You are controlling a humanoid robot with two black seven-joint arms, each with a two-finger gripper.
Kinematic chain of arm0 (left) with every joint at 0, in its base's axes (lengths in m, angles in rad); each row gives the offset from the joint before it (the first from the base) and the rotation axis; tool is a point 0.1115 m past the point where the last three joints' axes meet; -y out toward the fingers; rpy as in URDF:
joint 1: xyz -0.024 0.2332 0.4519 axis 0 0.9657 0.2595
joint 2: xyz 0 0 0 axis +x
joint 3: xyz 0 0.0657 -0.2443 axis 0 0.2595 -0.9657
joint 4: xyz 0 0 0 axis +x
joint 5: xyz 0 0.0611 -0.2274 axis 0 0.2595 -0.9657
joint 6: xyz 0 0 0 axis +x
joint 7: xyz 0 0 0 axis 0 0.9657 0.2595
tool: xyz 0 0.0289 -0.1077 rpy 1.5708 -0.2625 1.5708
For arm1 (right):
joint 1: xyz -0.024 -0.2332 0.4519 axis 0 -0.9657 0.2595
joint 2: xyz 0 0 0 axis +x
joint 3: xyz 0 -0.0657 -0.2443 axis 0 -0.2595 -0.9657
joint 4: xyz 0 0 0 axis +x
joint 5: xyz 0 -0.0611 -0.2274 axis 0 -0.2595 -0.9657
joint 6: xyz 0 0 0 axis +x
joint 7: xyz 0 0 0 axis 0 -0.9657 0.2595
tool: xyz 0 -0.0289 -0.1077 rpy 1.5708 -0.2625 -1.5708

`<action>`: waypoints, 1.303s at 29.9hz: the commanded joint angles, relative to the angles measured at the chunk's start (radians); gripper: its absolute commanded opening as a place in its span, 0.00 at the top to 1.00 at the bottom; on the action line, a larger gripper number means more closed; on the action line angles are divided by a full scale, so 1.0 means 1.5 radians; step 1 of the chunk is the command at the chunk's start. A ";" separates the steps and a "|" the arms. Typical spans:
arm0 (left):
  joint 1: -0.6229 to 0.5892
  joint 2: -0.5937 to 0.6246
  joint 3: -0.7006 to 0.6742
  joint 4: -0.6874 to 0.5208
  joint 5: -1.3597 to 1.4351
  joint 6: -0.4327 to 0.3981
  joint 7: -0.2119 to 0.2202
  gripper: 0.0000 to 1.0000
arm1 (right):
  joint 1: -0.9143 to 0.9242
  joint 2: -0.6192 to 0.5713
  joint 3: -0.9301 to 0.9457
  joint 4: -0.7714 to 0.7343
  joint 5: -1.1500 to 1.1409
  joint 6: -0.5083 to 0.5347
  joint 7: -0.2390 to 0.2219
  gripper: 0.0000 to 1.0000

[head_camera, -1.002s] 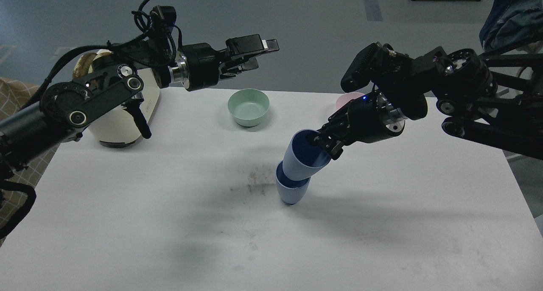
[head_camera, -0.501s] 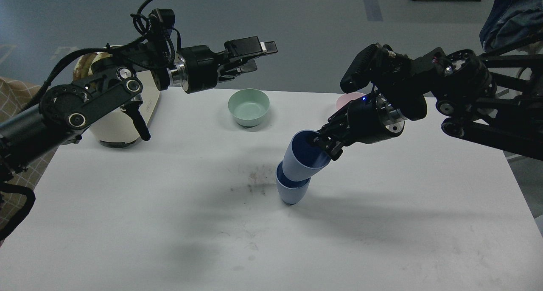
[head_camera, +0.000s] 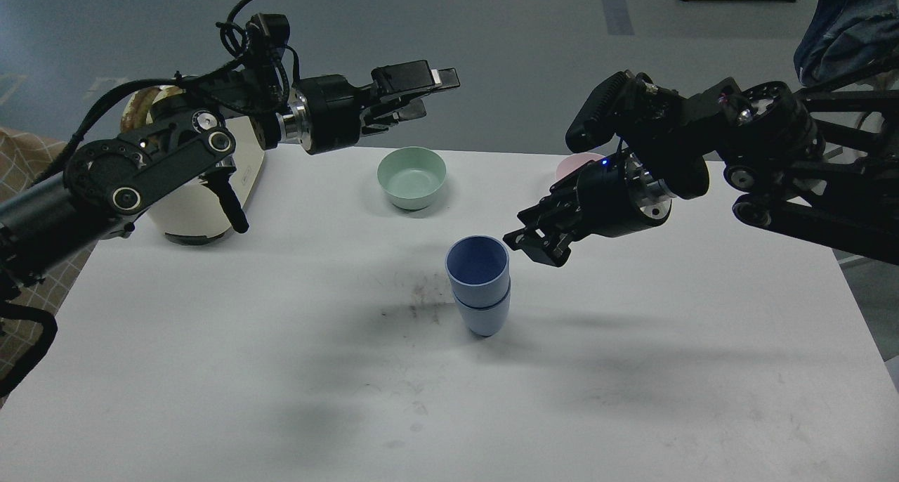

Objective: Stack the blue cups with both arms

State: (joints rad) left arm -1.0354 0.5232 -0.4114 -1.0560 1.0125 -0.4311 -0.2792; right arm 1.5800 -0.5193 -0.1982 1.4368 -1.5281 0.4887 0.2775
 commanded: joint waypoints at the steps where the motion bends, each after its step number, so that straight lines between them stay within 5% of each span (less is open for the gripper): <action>1: 0.001 0.000 -0.001 0.000 0.000 0.000 0.000 0.04 | 0.004 -0.013 0.015 -0.001 0.001 0.000 0.000 0.48; 6: 0.001 0.000 -0.001 0.004 0.000 0.001 0.000 0.04 | 0.004 -0.053 0.070 -0.005 0.006 0.000 0.000 0.22; 8: 0.001 -0.001 -0.001 0.011 -0.001 0.002 -0.001 0.04 | 0.004 -0.084 0.098 -0.021 0.049 0.000 -0.001 0.01; 21: 0.030 -0.005 -0.119 0.096 -0.221 0.009 -0.008 0.02 | -0.028 -0.150 0.203 -0.223 0.185 0.000 -0.003 0.00; 25: 0.038 -0.006 -0.153 0.124 -0.322 0.026 0.001 0.02 | -0.059 -0.146 0.221 -0.263 0.215 -0.075 -0.003 0.00; 30: 0.038 -0.034 -0.155 0.197 -0.392 0.027 0.000 0.02 | -0.156 -0.114 0.279 -0.301 0.294 -0.209 -0.003 0.00; 39: 0.040 -0.053 -0.153 0.246 -0.418 -0.019 -0.005 0.02 | -0.277 -0.001 0.462 -0.440 0.524 -0.213 -0.003 0.00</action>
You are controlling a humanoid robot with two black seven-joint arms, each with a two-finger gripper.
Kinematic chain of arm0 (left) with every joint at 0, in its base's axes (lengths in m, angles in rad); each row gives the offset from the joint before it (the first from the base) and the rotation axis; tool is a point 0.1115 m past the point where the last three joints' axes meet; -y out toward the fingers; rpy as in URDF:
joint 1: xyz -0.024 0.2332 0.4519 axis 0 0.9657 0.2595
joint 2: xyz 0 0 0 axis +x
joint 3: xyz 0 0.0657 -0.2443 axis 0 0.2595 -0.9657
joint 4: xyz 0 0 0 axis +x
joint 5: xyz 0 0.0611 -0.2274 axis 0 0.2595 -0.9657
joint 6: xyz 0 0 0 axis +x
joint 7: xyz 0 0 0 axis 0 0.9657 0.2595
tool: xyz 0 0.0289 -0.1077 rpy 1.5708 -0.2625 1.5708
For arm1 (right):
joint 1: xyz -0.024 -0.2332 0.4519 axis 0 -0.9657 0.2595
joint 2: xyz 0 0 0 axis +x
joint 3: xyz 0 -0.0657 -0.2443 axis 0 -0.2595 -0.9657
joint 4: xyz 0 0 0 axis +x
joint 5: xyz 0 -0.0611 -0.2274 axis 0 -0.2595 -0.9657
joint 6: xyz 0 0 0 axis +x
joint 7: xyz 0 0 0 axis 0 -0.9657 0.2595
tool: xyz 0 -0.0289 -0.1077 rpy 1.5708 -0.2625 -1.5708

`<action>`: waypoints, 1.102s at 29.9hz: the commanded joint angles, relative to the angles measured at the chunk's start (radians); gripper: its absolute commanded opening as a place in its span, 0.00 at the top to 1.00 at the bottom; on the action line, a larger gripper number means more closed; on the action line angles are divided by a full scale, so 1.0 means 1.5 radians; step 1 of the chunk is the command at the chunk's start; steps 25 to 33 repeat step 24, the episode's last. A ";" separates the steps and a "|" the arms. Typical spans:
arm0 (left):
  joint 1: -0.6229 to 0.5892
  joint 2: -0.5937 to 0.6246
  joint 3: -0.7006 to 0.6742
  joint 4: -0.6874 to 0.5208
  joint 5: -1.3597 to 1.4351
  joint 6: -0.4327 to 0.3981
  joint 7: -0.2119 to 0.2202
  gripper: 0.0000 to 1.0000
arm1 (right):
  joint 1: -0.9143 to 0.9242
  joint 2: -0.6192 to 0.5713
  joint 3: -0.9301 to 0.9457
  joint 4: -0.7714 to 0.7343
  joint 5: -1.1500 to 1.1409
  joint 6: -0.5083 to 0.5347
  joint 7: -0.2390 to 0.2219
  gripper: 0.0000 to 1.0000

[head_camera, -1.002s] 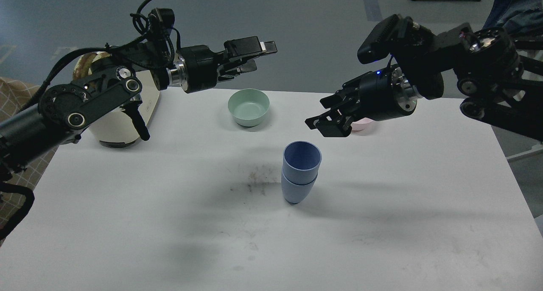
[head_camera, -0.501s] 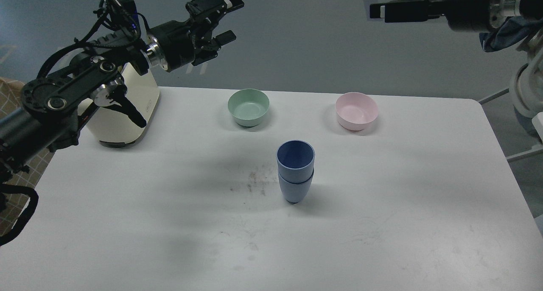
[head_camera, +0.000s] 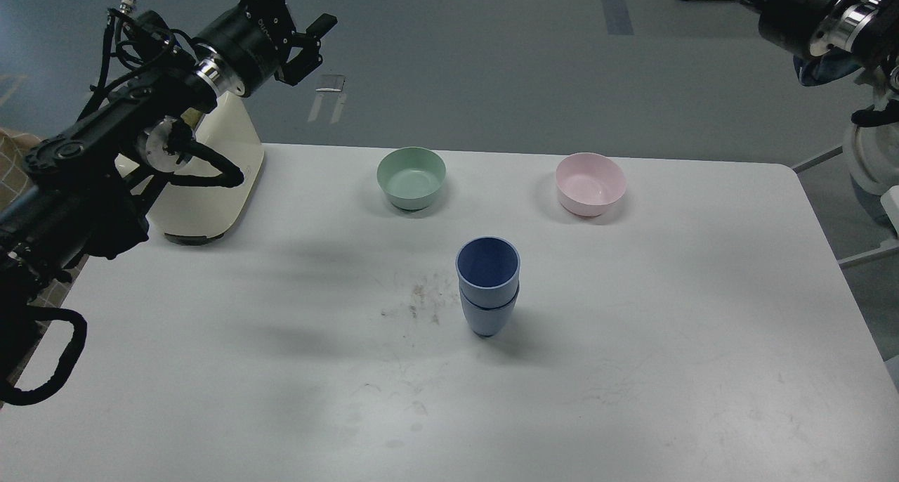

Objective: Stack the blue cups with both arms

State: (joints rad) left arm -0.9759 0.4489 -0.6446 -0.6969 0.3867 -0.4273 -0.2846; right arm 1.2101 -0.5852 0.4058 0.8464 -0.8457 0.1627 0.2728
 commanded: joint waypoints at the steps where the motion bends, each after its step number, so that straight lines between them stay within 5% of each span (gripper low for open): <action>1: 0.000 -0.006 0.002 0.008 -0.001 -0.029 -0.002 0.02 | -0.038 0.054 0.075 -0.056 0.081 0.005 0.001 0.00; 14: 0.066 -0.044 0.000 0.064 -0.016 -0.041 0.003 0.02 | -0.193 0.212 0.365 -0.142 0.159 0.133 0.022 0.00; 33: 0.074 -0.093 0.000 0.111 -0.054 -0.041 0.003 0.02 | -0.239 0.239 0.396 -0.145 0.161 0.161 0.034 0.00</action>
